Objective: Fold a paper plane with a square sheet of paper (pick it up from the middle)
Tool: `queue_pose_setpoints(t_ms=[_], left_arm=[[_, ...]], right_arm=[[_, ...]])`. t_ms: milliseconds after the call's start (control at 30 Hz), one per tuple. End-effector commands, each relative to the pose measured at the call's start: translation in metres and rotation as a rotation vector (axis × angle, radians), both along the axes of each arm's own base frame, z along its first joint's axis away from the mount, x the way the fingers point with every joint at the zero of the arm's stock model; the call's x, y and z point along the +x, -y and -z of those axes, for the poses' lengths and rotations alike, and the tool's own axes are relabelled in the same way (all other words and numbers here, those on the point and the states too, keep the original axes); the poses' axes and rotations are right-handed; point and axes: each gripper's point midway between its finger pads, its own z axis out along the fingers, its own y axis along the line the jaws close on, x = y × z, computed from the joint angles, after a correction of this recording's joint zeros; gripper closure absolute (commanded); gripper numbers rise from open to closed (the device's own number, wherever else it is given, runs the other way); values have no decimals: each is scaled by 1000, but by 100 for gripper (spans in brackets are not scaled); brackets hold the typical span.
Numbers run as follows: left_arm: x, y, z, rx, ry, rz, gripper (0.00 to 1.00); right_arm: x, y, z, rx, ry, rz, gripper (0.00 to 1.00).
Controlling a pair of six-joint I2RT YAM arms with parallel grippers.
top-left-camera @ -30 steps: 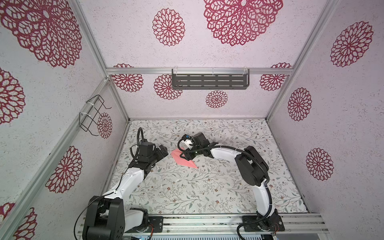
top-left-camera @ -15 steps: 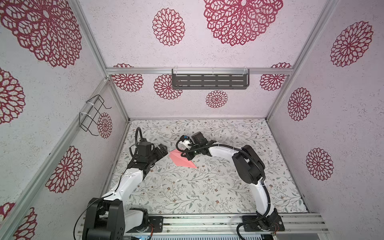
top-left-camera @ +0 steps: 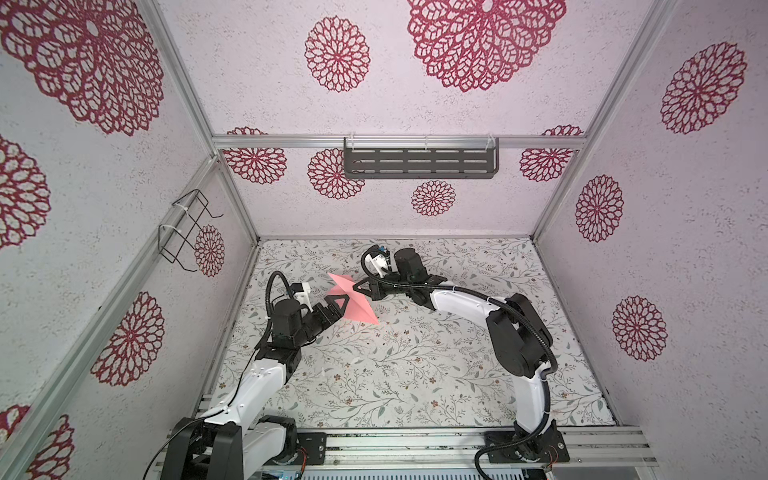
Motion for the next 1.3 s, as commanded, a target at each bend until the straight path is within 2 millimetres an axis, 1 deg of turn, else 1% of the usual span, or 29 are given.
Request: queue_pose_setpoints(t_ms=[0, 100, 167, 233, 433, 533, 600, 667, 833, 900, 1067, 1267], left_arm=[[-3, 16, -39, -26, 164, 78, 0], [-3, 21, -46, -15, 206, 96, 8], [-1, 21, -48, -8, 217, 99, 15], [0, 22, -48, -8, 216, 101, 18], [0, 30, -52, -39, 238, 150, 31], [1, 31, -50, -40, 234, 157, 36], [1, 33, -49, -41, 234, 168, 37], [0, 35, -52, -50, 246, 180, 40], [-2, 38, -60, -69, 282, 204, 50], [-3, 38, -61, -69, 292, 203, 55], [-4, 36, -63, -55, 309, 192, 65], [-4, 35, -64, -52, 319, 188, 73]], right_arm=[[-14, -1, -57, 173, -32, -48, 94], [-22, 0, -71, 232, -62, -81, 94], [-28, 1, -79, 267, -74, -105, 94], [-32, 1, -85, 291, -86, -122, 94], [-41, 3, -96, 335, -115, -160, 93], [-43, 3, -100, 357, -128, -177, 93], [-45, 3, -103, 370, -134, -187, 94], [-46, 3, -105, 380, -139, -196, 94], [-44, 4, -105, 386, -151, -195, 94], [-43, 5, -104, 387, -157, -192, 94], [-38, 7, -99, 383, -164, -175, 94], [-35, 7, -94, 375, -174, -165, 94]])
